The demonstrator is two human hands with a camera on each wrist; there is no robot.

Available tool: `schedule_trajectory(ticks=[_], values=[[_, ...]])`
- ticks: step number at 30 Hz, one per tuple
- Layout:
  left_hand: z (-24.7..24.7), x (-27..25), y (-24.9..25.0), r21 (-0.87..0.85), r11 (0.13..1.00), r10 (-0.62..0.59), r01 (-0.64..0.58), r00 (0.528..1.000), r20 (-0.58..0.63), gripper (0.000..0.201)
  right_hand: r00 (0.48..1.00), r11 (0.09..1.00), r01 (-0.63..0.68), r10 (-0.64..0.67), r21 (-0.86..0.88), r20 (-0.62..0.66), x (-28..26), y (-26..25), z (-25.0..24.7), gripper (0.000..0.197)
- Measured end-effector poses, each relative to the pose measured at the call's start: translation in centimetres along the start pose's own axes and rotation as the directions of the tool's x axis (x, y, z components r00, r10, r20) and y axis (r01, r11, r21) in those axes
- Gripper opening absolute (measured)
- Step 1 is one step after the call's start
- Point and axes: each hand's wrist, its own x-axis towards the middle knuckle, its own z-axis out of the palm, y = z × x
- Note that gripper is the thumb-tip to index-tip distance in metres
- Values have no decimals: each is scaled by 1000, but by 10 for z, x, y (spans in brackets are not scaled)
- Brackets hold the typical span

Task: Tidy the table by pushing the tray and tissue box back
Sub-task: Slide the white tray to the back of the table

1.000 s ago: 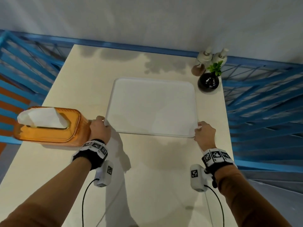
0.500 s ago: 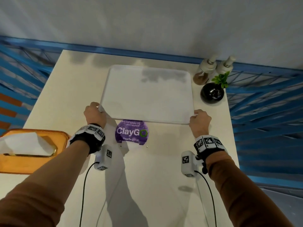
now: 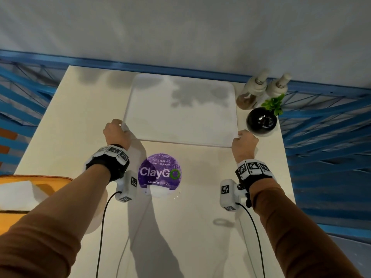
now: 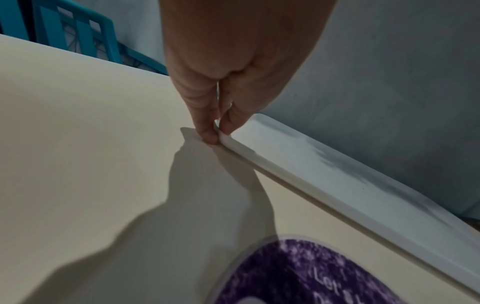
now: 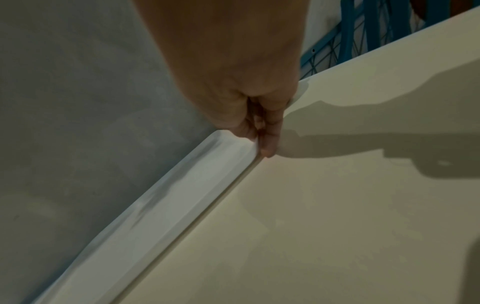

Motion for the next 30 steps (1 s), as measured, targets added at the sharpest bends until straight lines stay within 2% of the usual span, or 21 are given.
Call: schedule_trajectory(ticks=[12, 19, 22, 25, 27, 30], values=[[1, 5, 11, 7, 1000, -13, 12, 1000, 23, 34, 999, 998, -37, 37, -59, -2, 5, -7, -3, 29], [-23, -21, 29, 86, 996, -11, -3, 986, 167, 47, 992, 995, 7, 6, -99, 124, -8, -10, -17, 37], [-49, -46, 50, 78, 992, 80, -95, 981, 176, 56, 977, 991, 132, -126, -24, 174, -22, -18, -38, 40], [-88, -79, 76, -1, 969, 244, -247, 956, 162, 61, 935, 950, 312, -312, 30, 169, -44, -35, -67, 34], [-120, -104, 86, -61, 945, 327, -322, 936, 130, 61, 888, 902, 426, -431, 69, 157, -64, -52, -86, 29], [-173, -137, 85, -120, 897, 439, -426, 892, 108, 54, 780, 796, 589, -605, 140, 158, -102, -82, -107, 25]])
